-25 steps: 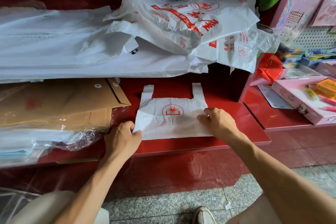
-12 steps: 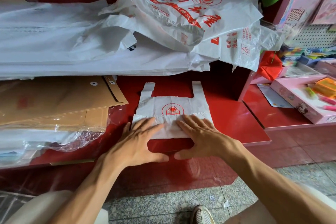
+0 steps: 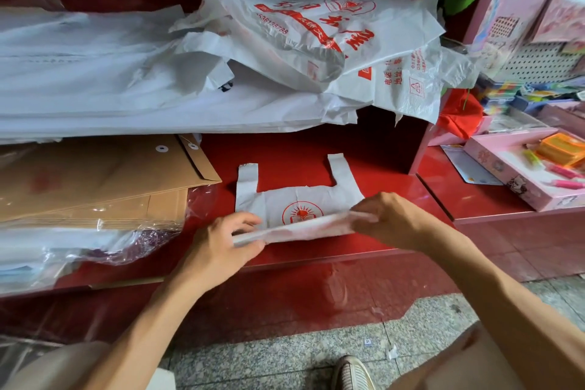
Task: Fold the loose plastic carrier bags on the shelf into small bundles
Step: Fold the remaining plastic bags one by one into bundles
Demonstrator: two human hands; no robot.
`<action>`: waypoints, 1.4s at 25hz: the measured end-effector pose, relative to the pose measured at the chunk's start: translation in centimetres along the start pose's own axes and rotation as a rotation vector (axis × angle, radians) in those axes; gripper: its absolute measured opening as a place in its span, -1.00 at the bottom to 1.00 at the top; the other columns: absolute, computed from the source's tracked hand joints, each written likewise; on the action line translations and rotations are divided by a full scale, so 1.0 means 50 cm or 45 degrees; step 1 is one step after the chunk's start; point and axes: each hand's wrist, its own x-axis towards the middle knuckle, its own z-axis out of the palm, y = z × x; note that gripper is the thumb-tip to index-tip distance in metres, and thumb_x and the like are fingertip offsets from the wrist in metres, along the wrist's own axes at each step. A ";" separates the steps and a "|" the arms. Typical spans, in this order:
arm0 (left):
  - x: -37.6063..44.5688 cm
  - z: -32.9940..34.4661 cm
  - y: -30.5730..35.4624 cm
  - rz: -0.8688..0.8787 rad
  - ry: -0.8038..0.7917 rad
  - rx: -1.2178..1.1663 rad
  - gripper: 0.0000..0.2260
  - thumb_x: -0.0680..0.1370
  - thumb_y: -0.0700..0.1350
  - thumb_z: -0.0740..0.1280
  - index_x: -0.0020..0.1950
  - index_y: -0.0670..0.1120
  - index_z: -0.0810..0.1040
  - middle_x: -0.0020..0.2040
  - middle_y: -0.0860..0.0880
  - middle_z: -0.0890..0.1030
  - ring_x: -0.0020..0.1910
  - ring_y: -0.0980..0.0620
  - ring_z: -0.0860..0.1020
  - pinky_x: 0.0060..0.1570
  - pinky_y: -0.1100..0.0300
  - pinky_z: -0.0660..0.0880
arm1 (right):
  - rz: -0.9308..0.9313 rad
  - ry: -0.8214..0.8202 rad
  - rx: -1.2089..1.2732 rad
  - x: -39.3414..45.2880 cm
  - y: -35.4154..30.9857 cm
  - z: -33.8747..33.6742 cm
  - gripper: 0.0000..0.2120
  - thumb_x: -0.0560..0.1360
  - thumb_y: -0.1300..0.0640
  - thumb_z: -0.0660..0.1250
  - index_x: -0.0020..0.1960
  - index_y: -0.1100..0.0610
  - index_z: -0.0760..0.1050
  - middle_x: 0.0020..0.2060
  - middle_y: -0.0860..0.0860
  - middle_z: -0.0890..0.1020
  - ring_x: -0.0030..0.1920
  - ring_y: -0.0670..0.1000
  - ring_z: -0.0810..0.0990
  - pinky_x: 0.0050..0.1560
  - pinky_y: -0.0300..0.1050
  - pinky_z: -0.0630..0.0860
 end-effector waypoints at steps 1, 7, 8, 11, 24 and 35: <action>0.005 0.000 -0.004 -0.123 0.032 -0.093 -0.66 0.34 0.09 0.51 0.08 0.20 0.55 -0.03 0.23 0.61 -0.02 0.24 0.58 -0.07 0.28 0.49 | 0.055 0.079 0.146 0.001 0.003 -0.006 -0.75 0.49 0.15 0.37 -0.32 0.21 0.48 -0.46 -0.07 0.42 -0.45 -0.11 0.33 -0.40 -0.17 0.30; 0.021 0.010 -0.015 -0.427 0.180 -0.268 -0.76 0.47 -0.03 0.46 0.06 0.19 0.50 -0.09 0.12 0.70 -0.05 0.03 0.64 0.06 0.04 0.54 | 0.458 0.264 0.805 0.026 0.016 -0.010 -0.80 0.45 -0.04 0.48 -0.05 0.08 0.62 -0.24 -0.07 0.67 -0.30 -0.10 0.59 -0.31 -0.21 0.43; 0.020 0.009 -0.010 -0.438 0.195 -0.243 -0.75 0.48 -0.02 0.45 0.10 0.19 0.49 -0.08 0.12 0.69 -0.05 0.04 0.63 0.04 0.07 0.52 | 0.536 0.169 0.767 0.031 0.023 -0.005 -0.73 0.41 0.02 0.51 0.05 0.08 0.59 -0.15 -0.03 0.68 -0.23 -0.07 0.62 -0.29 -0.21 0.45; 0.016 0.010 0.002 -0.420 0.176 -0.212 -0.72 0.49 0.00 0.44 0.14 0.16 0.47 -0.16 0.10 0.69 -0.11 0.06 0.62 -0.06 0.15 0.47 | 0.622 0.065 0.185 0.041 0.043 0.009 -0.48 0.41 0.23 0.42 0.33 0.09 0.37 -0.09 0.01 0.60 -0.16 -0.01 0.58 -0.32 -0.19 0.43; 0.004 0.032 0.018 0.367 -0.159 0.563 -0.28 0.40 0.20 0.45 0.50 0.20 0.24 0.44 0.25 0.27 0.24 0.21 0.23 0.28 0.12 0.23 | 0.282 -0.133 -0.248 0.019 0.030 0.005 -0.02 0.34 -0.15 0.50 0.57 -0.11 -0.01 0.54 -0.09 0.08 0.51 0.09 0.11 0.43 0.22 0.22; 0.009 -0.024 0.033 -0.278 0.166 -0.296 -0.72 0.56 -0.04 0.38 -0.33 -0.01 0.45 -0.42 0.18 0.52 -0.37 0.12 0.52 -0.35 0.22 0.29 | 0.446 0.022 0.237 0.014 0.030 -0.038 -0.80 0.43 0.12 0.45 -0.34 0.12 0.53 -0.43 -0.03 0.51 -0.39 0.00 0.44 -0.36 -0.14 0.34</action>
